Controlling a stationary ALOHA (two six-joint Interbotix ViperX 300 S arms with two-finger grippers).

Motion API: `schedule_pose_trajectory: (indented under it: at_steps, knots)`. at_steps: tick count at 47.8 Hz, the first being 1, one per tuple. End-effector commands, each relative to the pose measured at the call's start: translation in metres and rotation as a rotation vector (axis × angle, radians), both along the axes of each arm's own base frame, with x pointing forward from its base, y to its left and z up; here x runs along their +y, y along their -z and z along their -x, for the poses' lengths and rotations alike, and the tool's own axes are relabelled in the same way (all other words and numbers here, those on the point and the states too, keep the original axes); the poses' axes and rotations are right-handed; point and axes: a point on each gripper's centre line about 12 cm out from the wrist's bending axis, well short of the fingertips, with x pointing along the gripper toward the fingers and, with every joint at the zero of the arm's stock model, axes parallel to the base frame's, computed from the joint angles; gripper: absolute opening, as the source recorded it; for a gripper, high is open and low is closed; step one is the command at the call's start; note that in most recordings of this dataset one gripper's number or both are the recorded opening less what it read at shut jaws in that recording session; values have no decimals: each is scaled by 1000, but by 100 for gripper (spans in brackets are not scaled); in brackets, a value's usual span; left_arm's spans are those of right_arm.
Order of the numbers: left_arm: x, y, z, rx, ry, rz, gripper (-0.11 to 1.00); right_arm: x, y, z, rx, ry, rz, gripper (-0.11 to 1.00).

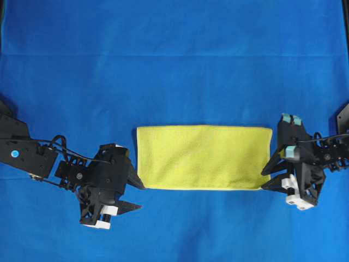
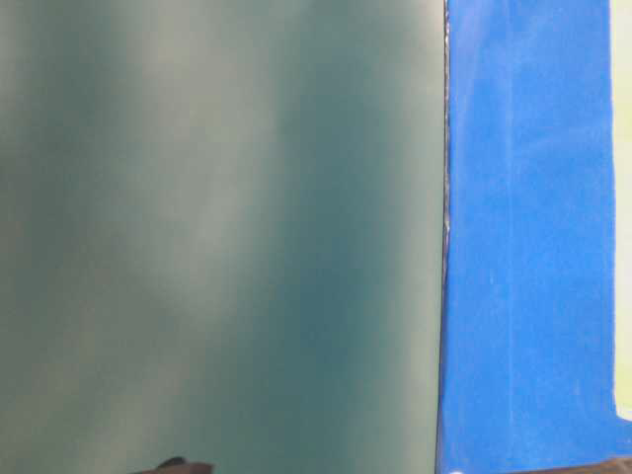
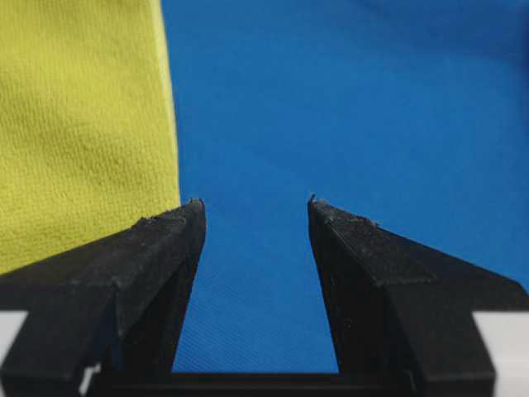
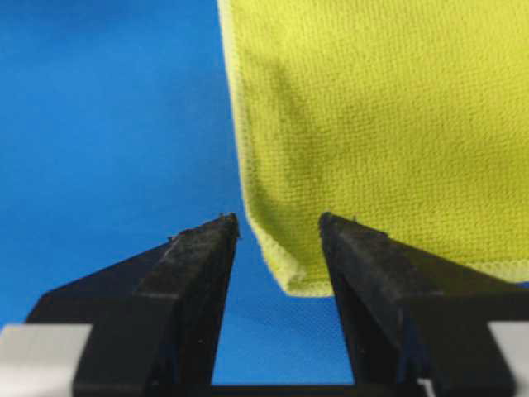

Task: Fold the yellow towel.
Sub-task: 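Release the folded edge and move both grippers to the towel's left end, then grasp the left-end corners of the folded strip with both grippers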

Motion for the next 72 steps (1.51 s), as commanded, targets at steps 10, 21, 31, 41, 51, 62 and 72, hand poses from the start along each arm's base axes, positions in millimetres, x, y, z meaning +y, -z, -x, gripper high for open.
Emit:
schedule_pose_trajectory:
  at_steps: [10, 21, 31, 41, 51, 62, 72]
  knots:
    - [51, -21, -15, -65, -126, -7, 49, -30, -26, 4, -128, 37, 49, 52]
    - [107, -10, -17, -33, -245, -61, 49, -81, -18, 6, -51, 172, 161, 52]
    - [128, 15, -18, 35, -281, -92, 49, -98, -3, 1, 25, 198, 212, 52]
    - [129, 35, -25, 82, -277, -102, 49, -109, 19, 1, 123, 234, 215, 52]
    - [133, 54, -24, 133, -286, -108, 49, -110, 33, -1, 157, 230, 213, 52]
    - [134, 65, -23, 172, -287, -109, 49, -110, 41, -5, 177, 233, 206, 52]
    - [133, 66, -22, 197, -287, -108, 48, -109, 42, -4, 189, 233, 203, 50]
